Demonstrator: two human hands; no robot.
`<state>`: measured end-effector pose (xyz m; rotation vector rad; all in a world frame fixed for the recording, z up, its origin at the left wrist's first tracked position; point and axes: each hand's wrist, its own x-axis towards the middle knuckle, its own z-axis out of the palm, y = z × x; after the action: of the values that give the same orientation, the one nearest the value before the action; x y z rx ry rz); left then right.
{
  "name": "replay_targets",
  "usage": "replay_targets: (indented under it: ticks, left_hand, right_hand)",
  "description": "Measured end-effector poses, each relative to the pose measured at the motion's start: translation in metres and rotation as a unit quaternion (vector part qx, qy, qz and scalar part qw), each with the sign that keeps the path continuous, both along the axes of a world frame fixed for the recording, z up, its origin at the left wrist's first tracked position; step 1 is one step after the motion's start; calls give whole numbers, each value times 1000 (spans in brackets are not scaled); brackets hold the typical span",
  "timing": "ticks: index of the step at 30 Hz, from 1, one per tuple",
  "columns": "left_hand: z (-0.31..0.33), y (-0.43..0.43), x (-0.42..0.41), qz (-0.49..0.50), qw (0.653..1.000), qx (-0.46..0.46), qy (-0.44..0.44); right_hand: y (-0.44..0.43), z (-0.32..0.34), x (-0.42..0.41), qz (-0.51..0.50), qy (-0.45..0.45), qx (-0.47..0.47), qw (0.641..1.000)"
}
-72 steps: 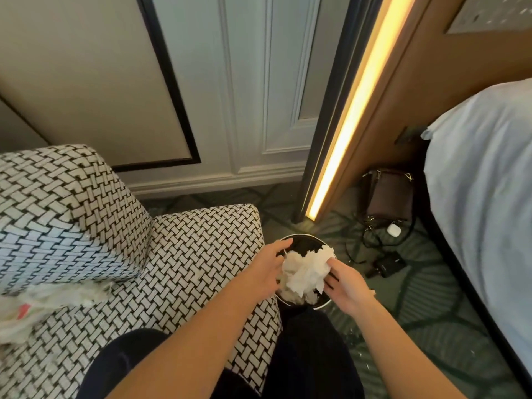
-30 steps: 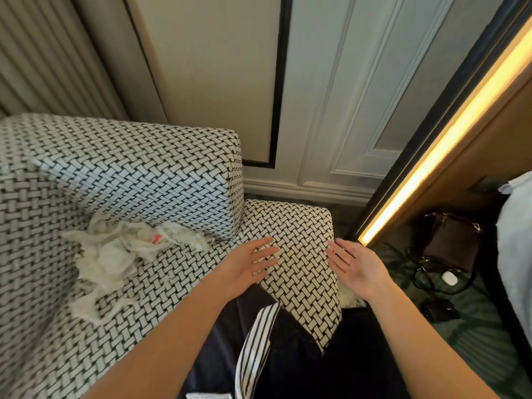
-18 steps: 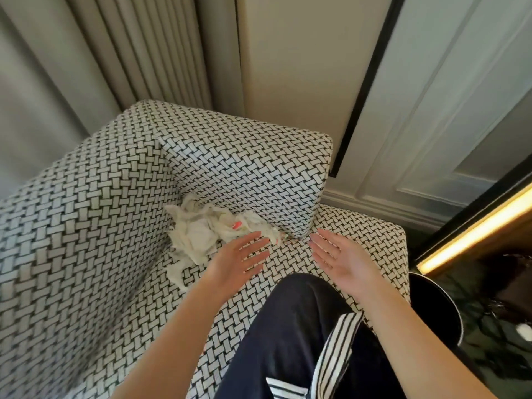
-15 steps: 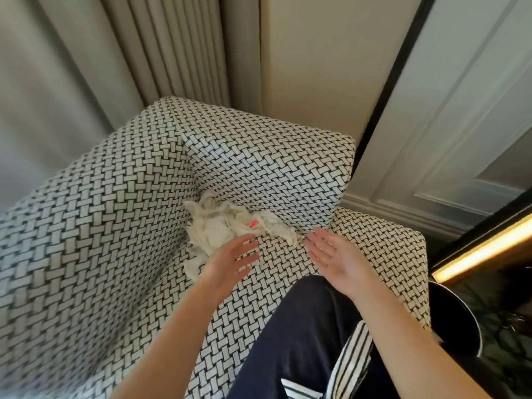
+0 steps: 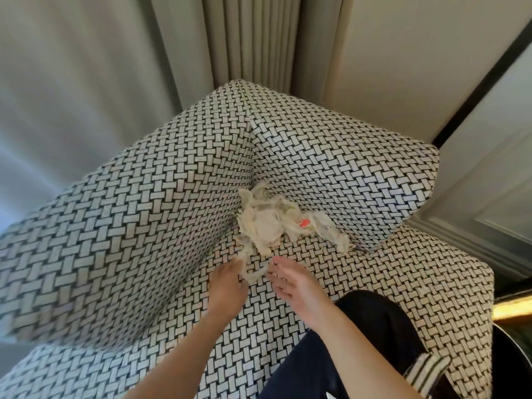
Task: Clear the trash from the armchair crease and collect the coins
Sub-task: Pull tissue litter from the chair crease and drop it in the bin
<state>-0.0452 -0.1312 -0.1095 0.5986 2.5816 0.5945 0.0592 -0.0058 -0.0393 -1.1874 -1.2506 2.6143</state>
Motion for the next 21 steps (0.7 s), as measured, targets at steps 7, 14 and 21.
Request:
replay_targets:
  ticks: [7, 14, 21]
  left_hand:
    - [-1, 4, 25, -4, 998, 60, 30]
    - [9, 7, 60, -145, 980, 133, -3]
    - [28, 2, 40, -94, 958, 263, -67]
  right_hand:
    - [-2, -7, 8, 129, -48, 40, 990]
    - [3, -21, 13, 131, -56, 37, 989]
    - [11, -29, 13, -35, -19, -55, 998]
